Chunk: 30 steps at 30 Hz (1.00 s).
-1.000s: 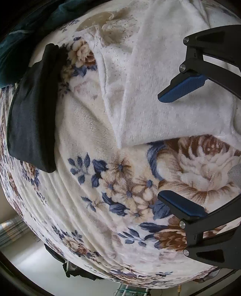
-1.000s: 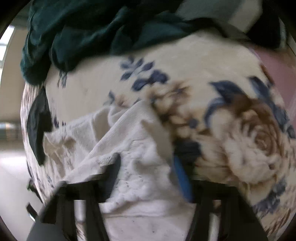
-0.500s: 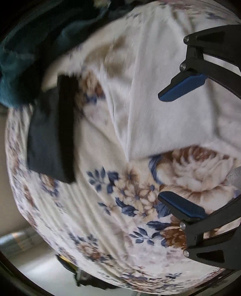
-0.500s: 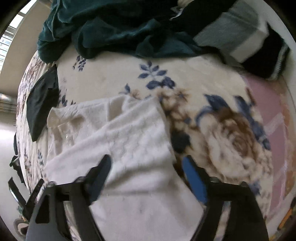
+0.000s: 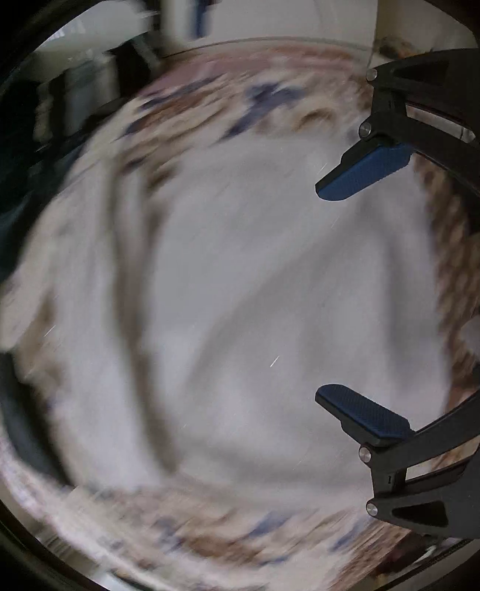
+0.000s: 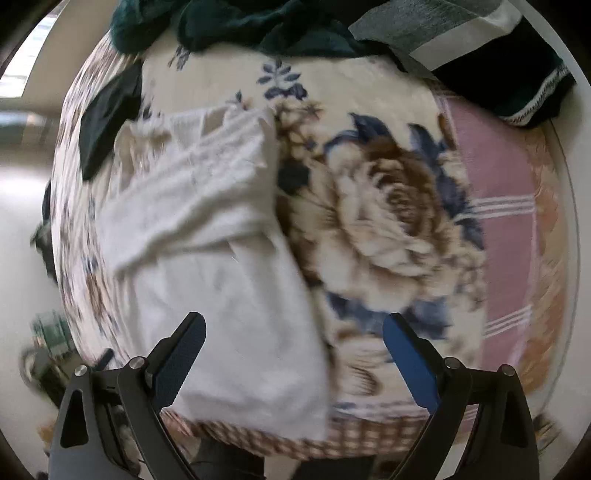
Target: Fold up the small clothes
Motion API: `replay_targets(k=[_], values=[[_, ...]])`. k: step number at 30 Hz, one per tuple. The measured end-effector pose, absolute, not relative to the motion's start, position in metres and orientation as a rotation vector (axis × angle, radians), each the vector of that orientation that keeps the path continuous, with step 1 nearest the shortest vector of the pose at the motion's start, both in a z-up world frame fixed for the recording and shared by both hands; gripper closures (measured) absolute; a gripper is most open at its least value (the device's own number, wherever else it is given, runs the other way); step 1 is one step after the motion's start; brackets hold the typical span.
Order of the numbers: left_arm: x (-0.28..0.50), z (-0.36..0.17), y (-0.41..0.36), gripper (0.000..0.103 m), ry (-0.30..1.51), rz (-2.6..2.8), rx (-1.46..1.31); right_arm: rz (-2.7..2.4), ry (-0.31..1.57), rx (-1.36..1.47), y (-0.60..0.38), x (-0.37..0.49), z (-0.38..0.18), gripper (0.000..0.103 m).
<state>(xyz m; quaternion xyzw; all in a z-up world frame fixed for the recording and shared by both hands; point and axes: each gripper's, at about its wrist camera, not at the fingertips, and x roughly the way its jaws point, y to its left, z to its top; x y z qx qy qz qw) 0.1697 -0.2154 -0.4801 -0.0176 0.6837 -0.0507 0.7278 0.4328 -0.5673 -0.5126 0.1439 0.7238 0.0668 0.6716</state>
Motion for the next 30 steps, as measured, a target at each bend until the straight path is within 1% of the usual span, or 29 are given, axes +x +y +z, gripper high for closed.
replay_targets(k=[1, 2, 3, 6, 7, 9, 10, 11, 12, 13, 14, 18, 22, 24, 29, 30], values=[[0.161, -0.487, -0.23, 0.001, 1.525, -0.114, -0.048, 0.174, 1.63, 0.316, -0.576, 0.433, -0.512, 0.012], [0.15, -0.498, -0.251, 0.001, 1.555, -0.118, -0.058, 0.197, 1.638, 0.31, -0.587, 0.434, -0.514, 0.028], [0.142, -0.505, -0.268, 0.001, 1.57, -0.13, -0.067, 0.204, 1.649, 0.301, -0.593, 0.435, -0.516, 0.038], [0.125, -0.526, -0.316, 0.005, 1.578, -0.183, -0.036, 0.242, 1.655, 0.246, -0.611, 0.443, -0.526, 0.038], [0.12, -0.536, -0.331, 0.01, 1.577, -0.201, -0.019, 0.252, 1.656, 0.241, -0.616, 0.447, -0.53, 0.038], [0.116, -0.555, -0.347, 0.014, 1.599, -0.21, 0.004, 0.269, 1.667, 0.256, -0.624, 0.456, -0.54, 0.038], [0.115, -0.569, -0.357, 0.029, 1.617, -0.208, 0.025, 0.277, 1.67, 0.263, -0.627, 0.461, -0.546, 0.038], [0.115, -0.576, -0.361, 0.05, 1.618, -0.193, 0.055, 0.297, 1.674, 0.275, -0.628, 0.467, -0.55, 0.038], [0.117, -0.58, -0.362, 0.06, 1.607, -0.173, 0.066, 0.317, 1.676, 0.295, -0.627, 0.473, -0.555, 0.038], [0.119, -0.578, -0.359, 0.082, 1.586, -0.165, 0.036, 0.332, 1.673, 0.316, -0.625, 0.479, -0.559, 0.038], [0.121, -0.573, -0.354, 0.095, 1.565, -0.15, 0.015, 0.352, 1.67, 0.339, -0.623, 0.487, -0.563, 0.038], [0.123, -0.544, -0.333, 0.096, 1.482, -0.129, -0.062, 0.444, 1.639, 0.481, -0.608, 0.531, -0.588, 0.035], [0.121, -0.517, -0.321, 0.096, 1.442, -0.113, -0.104, 0.489, 1.629, 0.612, -0.585, 0.587, -0.633, 0.035], [0.116, -0.507, -0.315, 0.096, 1.43, -0.108, -0.122, 0.5, 1.653, 0.695, -0.574, 0.607, -0.656, 0.035], [0.109, -0.483, -0.304, 0.096, 1.408, -0.086, -0.156, 0.568, 1.732, 0.771, -0.531, 0.63, -0.695, 0.035], [0.109, -0.478, -0.298, 0.096, 1.404, -0.076, -0.167, 0.562, 1.741, 0.756, -0.524, 0.63, -0.697, 0.042]])
